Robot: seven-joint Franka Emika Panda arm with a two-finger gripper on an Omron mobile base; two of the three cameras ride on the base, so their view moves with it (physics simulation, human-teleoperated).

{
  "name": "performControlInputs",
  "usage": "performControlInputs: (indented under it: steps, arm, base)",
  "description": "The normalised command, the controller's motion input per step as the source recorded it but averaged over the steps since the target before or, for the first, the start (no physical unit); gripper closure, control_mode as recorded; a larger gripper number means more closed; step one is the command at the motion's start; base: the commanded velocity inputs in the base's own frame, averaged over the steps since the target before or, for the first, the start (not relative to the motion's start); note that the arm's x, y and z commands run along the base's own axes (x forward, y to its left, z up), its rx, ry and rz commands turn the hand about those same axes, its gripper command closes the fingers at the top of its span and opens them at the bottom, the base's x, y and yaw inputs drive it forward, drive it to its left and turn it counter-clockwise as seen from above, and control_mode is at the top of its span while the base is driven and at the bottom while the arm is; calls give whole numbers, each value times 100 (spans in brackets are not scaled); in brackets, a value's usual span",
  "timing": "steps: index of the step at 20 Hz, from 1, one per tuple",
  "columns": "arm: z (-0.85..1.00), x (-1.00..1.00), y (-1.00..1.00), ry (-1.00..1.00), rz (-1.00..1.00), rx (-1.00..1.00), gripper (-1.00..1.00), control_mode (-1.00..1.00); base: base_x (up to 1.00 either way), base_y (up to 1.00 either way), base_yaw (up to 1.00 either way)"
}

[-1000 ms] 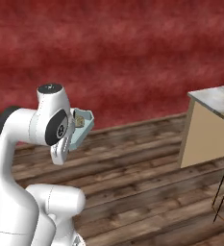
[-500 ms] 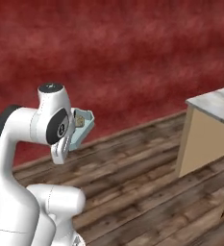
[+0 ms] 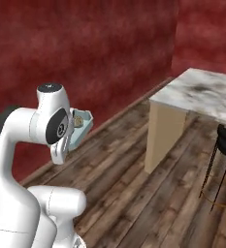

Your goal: Place two dumplings into each of the tupperware containers and then place the containers in the fridge.

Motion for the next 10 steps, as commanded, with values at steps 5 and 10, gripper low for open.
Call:
performControlInputs:
  steps: [5,10]
  arm:
    - [0,0,0,0,0,0,100,100]
    - [0,0,0,0,0,0,100,100]
  base:
    - [48,100,-65]
    - [49,100,-59]
